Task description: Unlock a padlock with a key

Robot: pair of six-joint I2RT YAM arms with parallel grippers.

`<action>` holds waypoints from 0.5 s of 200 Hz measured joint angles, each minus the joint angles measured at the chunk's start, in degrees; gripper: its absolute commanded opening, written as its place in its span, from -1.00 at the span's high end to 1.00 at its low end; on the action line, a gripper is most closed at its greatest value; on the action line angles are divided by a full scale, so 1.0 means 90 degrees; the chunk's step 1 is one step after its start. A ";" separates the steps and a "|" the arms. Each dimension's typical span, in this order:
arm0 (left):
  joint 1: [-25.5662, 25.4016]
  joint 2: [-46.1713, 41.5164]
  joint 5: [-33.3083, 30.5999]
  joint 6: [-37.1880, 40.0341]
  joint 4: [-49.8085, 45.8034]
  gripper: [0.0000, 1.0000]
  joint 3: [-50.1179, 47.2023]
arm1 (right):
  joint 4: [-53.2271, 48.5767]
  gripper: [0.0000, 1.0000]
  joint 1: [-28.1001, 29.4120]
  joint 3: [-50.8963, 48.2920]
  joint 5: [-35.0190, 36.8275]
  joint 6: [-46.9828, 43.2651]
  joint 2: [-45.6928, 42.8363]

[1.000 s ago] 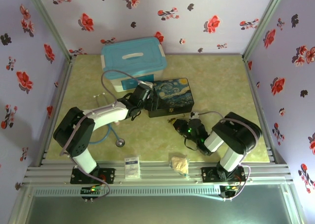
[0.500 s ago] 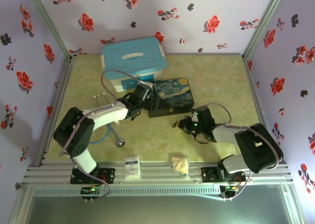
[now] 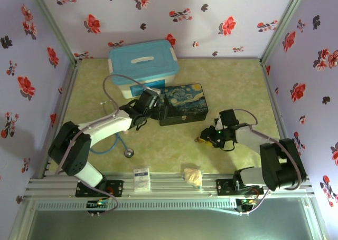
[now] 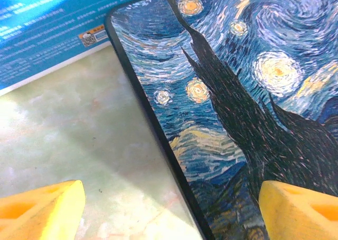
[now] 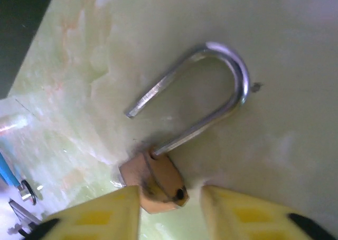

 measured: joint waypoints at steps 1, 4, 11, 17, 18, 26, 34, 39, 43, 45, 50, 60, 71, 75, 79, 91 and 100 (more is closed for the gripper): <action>0.0000 -0.0017 -0.0007 0.0000 0.0000 -0.74 -0.0012 | -0.0034 0.06 0.0007 0.0005 0.0034 -0.0007 -0.0024; 0.0000 -0.0058 -0.0017 0.0002 -0.0002 -0.74 -0.0034 | -0.0114 0.03 0.0019 0.0015 0.0134 -0.0005 -0.0090; 0.0000 -0.0163 -0.0034 0.0002 -0.0005 -0.75 -0.0092 | -0.0325 0.00 0.0015 0.0015 0.0359 0.0024 -0.0243; 0.0000 -0.0238 -0.0039 0.0000 -0.0002 -0.75 -0.0138 | -0.0459 -0.01 -0.0007 0.0015 0.0505 0.0029 -0.0342; 0.0000 -0.0255 -0.0041 0.0000 -0.0005 -0.75 -0.0151 | -0.0488 -0.01 -0.0007 0.0015 0.0542 0.0034 -0.0367; 0.0000 -0.0340 -0.0041 0.0000 -0.0012 -0.76 -0.0194 | -0.0641 -0.03 -0.0005 0.0024 0.0729 0.0029 -0.0466; 0.0000 -0.0415 -0.0041 0.0000 -0.0027 -0.76 -0.0228 | -0.0787 -0.06 0.0000 0.0039 0.0903 0.0032 -0.0537; 0.0000 -0.0459 -0.0041 0.0000 -0.0034 -0.76 -0.0248 | -0.0848 -0.08 0.0019 0.0046 0.1001 0.0044 -0.0573; 0.0000 -0.0498 -0.0041 -0.0002 -0.0036 -0.77 -0.0260 | -0.0889 -0.10 0.0044 0.0056 0.1069 0.0041 -0.0593; 0.0000 -0.0517 -0.0041 -0.0002 -0.0041 -0.77 -0.0265 | -0.0913 -0.12 0.0066 0.0063 0.1110 0.0058 -0.0605; 0.0000 -0.0556 -0.0041 -0.0002 -0.0056 -0.77 -0.0277 | -0.0964 -0.13 0.0129 0.0085 0.1234 0.0078 -0.0622; 0.0000 -0.0644 -0.0041 -0.0005 -0.0070 -0.77 -0.0308 | -0.1066 -0.15 0.0359 0.0165 0.1518 0.0121 -0.0619; 0.0000 -0.0758 -0.0039 -0.0024 -0.0073 -0.77 -0.0369 | -0.1158 -0.19 0.0653 0.0279 0.1783 0.0189 -0.0578; 0.0000 -0.0809 -0.0039 -0.0032 -0.0073 -0.78 -0.0406 | -0.1175 -0.19 0.0789 0.0328 0.1892 0.0228 -0.0549; 0.0000 -0.0848 -0.0039 -0.0046 -0.0073 -0.78 -0.0432 | -0.1175 -0.20 0.0899 0.0367 0.1984 0.0265 -0.0517; 0.0000 -0.0974 -0.0039 -0.0075 -0.0073 -0.78 -0.0546 | -0.1161 -0.21 0.1185 0.0474 0.2212 0.0350 -0.0423; 0.0000 -0.1044 -0.0039 -0.0104 -0.0073 -0.78 -0.0624 | -0.1115 -0.23 0.1360 0.0522 0.2334 0.0442 -0.0350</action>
